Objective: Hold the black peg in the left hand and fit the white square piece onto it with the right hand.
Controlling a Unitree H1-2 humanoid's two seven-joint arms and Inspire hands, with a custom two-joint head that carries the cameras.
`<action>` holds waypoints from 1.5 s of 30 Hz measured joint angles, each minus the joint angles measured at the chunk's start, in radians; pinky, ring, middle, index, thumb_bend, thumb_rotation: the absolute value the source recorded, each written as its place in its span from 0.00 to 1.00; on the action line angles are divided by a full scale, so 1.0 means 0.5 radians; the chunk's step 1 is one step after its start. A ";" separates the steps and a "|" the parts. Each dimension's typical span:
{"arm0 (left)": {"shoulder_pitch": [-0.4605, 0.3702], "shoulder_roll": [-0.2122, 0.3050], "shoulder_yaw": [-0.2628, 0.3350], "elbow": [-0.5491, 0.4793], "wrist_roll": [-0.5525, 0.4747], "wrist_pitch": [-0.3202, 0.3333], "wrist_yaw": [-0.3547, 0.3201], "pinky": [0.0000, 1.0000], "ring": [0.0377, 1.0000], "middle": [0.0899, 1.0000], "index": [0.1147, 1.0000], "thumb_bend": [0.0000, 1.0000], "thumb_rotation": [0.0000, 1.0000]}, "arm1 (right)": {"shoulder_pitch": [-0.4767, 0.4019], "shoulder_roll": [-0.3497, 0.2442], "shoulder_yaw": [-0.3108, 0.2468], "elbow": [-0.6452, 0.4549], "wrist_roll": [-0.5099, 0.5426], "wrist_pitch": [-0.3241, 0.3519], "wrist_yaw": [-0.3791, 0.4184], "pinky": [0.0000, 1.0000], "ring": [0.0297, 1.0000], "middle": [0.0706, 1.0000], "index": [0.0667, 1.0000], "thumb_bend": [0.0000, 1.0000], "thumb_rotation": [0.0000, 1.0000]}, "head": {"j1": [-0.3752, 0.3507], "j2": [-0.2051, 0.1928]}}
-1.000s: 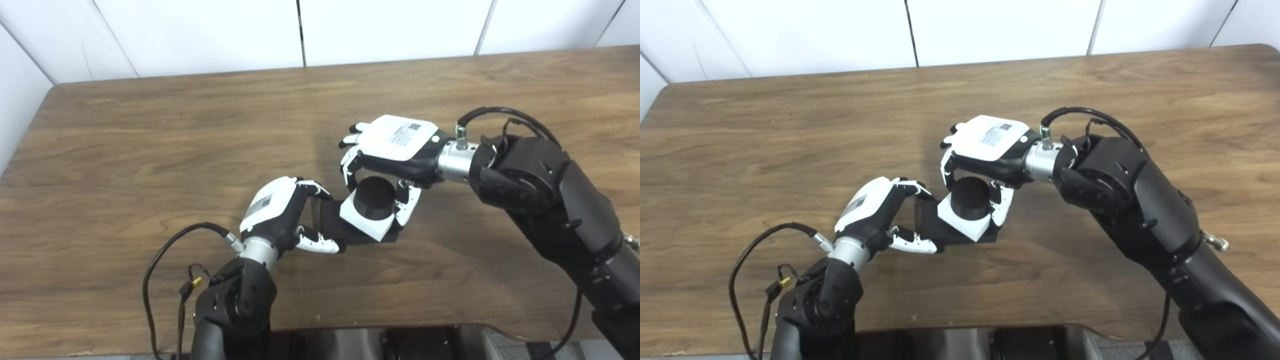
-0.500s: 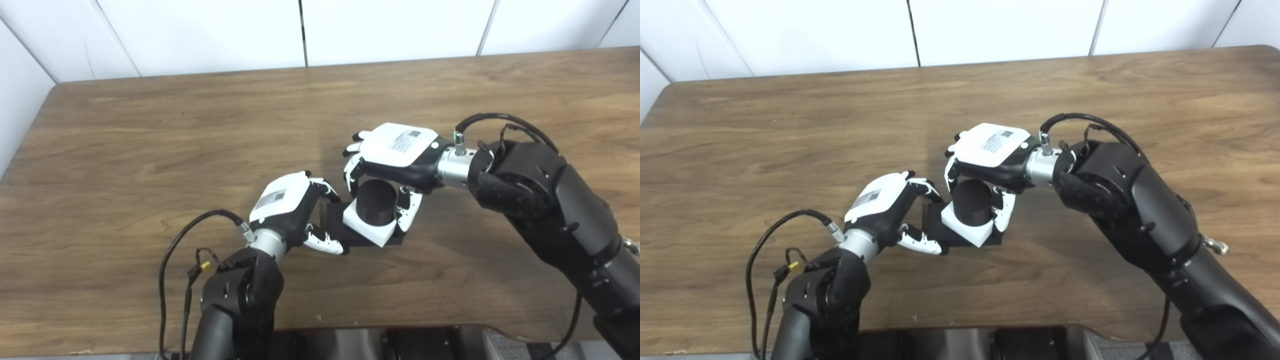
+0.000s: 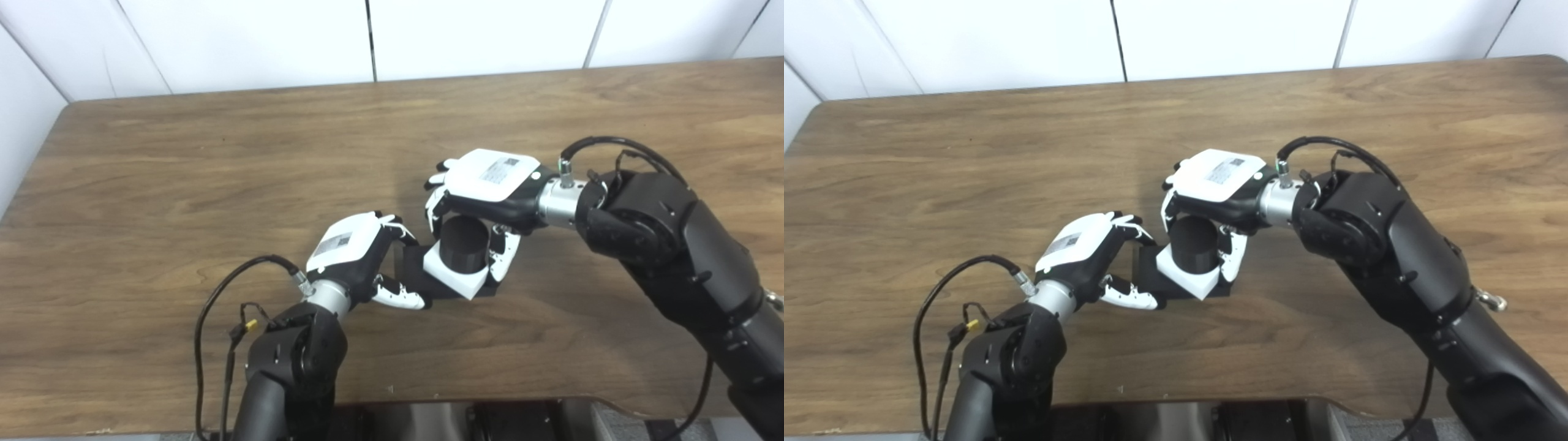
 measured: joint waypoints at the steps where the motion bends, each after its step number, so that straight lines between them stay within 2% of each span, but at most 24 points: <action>1: -0.004 0.000 0.000 0.000 0.016 0.000 -0.009 1.00 1.00 0.94 0.81 0.90 0.30 | 0.000 0.000 0.000 0.001 -0.002 0.000 0.000 1.00 0.92 0.77 0.45 0.52 0.15 | 0.000 0.000; 10: -0.055 0.008 -0.014 -0.004 0.135 -0.019 -0.133 1.00 1.00 0.99 0.94 0.99 0.32 | 0.000 0.001 -0.002 0.009 -0.021 0.001 0.000 1.00 0.92 0.77 0.45 0.52 0.15 | 0.009 -0.003; 16: -0.101 -0.002 -0.013 -0.032 0.240 -0.024 -0.301 1.00 1.00 1.00 0.98 1.00 0.34 | -0.001 0.002 -0.003 0.011 -0.027 0.014 0.002 1.00 0.92 0.78 0.45 0.52 0.15 | 0.006 -0.009; 19: -0.129 -0.019 -0.008 -0.035 0.302 -0.031 -0.385 1.00 1.00 1.00 0.99 1.00 0.32 | -0.003 0.002 -0.003 0.012 -0.027 0.017 0.003 1.00 0.93 0.78 0.45 0.52 0.15 | 0.000 -0.012; 23: -0.154 -0.024 0.000 -0.044 0.348 -0.080 -0.466 1.00 1.00 1.00 1.00 1.00 0.33 | -0.004 0.002 -0.005 0.012 -0.028 0.026 0.010 1.00 0.93 0.78 0.45 0.52 0.15 | -0.003 -0.012; 24: -0.163 -0.024 0.003 -0.048 0.358 -0.091 -0.499 1.00 1.00 1.00 1.00 1.00 0.34 | -0.004 0.002 -0.005 0.012 -0.028 0.028 0.011 1.00 0.93 0.78 0.52 0.74 0.20 | -0.003 -0.012; 25: -0.171 -0.023 0.005 -0.050 0.364 -0.097 -0.522 1.00 1.00 1.00 1.00 1.00 0.34 | -0.004 0.002 -0.007 0.012 -0.028 0.030 0.013 1.00 0.93 0.79 0.56 0.85 0.23 | -0.003 -0.012; 26: -0.175 -0.023 0.007 -0.053 0.371 -0.107 -0.543 1.00 1.00 1.00 1.00 1.00 0.35 | -0.004 0.002 -0.008 0.012 -0.028 0.032 0.015 1.00 0.93 0.79 0.61 0.93 0.25 | -0.003 -0.015; 27: -0.178 -0.023 0.010 -0.058 0.376 -0.116 -0.562 1.00 1.00 1.00 1.00 1.00 0.35 | -0.005 0.002 -0.010 0.012 -0.030 0.035 0.018 1.00 0.93 0.80 0.64 0.97 0.27 | -0.003 -0.015; 31: -0.178 -0.033 0.026 -0.059 0.391 -0.155 -0.576 1.00 1.00 1.00 1.00 1.00 0.35 | -0.008 0.001 -0.007 0.014 -0.039 0.043 0.075 1.00 0.95 0.84 0.74 1.00 0.34 | -0.003 -0.015; 35: -0.177 -0.071 0.054 -0.054 0.424 -0.160 -0.599 1.00 1.00 1.00 1.00 1.00 0.37 | -0.051 0.000 0.016 0.014 -0.079 0.084 0.203 1.00 1.00 0.93 0.86 1.00 0.41 | 0.003 -0.015; 40: -0.184 -0.099 0.072 -0.037 0.449 -0.169 -0.601 1.00 1.00 1.00 1.00 1.00 0.38 | -0.104 0.000 0.036 0.014 -0.144 0.146 0.369 1.00 1.00 0.99 0.93 1.00 0.43 | 0.006 -0.015; 45: -0.204 -0.121 0.096 -0.003 0.452 -0.169 -0.600 1.00 1.00 1.00 1.00 1.00 0.38 | -0.113 0.008 0.048 0.014 -0.167 0.188 0.441 1.00 1.00 1.00 0.97 1.00 0.46 | 0.006 -0.015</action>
